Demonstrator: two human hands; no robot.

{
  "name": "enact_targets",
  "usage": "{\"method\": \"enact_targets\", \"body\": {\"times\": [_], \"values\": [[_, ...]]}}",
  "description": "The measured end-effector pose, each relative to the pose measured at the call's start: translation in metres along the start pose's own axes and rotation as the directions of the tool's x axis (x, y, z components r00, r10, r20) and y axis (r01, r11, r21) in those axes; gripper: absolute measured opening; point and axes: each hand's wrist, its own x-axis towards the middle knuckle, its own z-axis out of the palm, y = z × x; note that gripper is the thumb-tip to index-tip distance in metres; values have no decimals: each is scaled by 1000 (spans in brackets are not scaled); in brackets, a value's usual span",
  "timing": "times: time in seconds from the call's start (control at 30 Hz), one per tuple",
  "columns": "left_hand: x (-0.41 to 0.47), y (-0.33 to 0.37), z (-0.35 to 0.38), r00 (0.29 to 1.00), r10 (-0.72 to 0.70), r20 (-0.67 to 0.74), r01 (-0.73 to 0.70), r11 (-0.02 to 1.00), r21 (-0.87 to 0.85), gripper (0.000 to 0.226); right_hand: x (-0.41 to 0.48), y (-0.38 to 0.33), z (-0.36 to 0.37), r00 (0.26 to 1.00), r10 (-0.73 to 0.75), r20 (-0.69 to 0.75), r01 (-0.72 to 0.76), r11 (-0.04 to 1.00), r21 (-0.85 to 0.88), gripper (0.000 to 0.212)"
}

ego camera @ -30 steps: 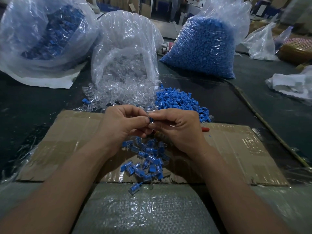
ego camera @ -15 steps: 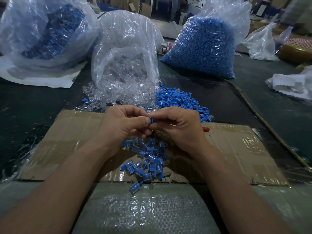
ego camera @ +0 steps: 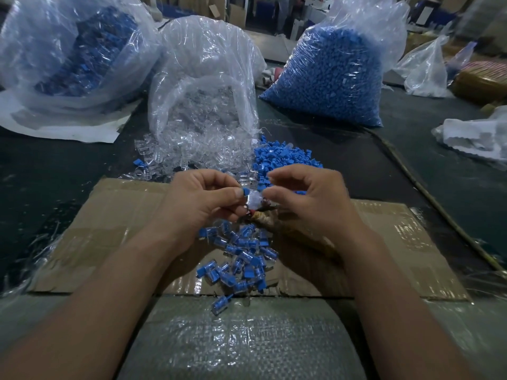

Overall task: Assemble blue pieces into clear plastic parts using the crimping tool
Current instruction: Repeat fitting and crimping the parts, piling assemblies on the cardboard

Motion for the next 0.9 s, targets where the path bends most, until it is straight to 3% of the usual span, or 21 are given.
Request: {"method": "enact_targets", "body": {"times": [0.1,0.27,0.33,0.5,0.6,0.77,0.9], "values": [[2,-1,-1,1000,3,-9,-4,1000,-2,10,1,10,-21,988,153,33,-149,983,-109,19],[4,-4,-3,999,23,-27,-22,1000,11,8,-3,15,-36,880,380,285,-267,892,-364,52],[5,-5,-4,999,31,-32,-31,1000,3,6,-4,14,-32,831,421,362,-245,863,-442,70],[6,-6,-5,999,38,-20,-38,999,-1,12,-2,10,-19,848,393,357,-147,820,-554,85],[6,-6,-6,999,28,-17,-28,1000,-3,6,-2,6,-18,856,396,332,-160,814,-558,74],[5,-6,-7,999,33,-38,-34,999,-19,10,0,-1,-9,907,353,228,-119,735,-667,32],[5,-6,-8,998,47,-48,-49,998,-37,10,-1,-1,-5,921,336,195,-127,734,-667,19]]}}
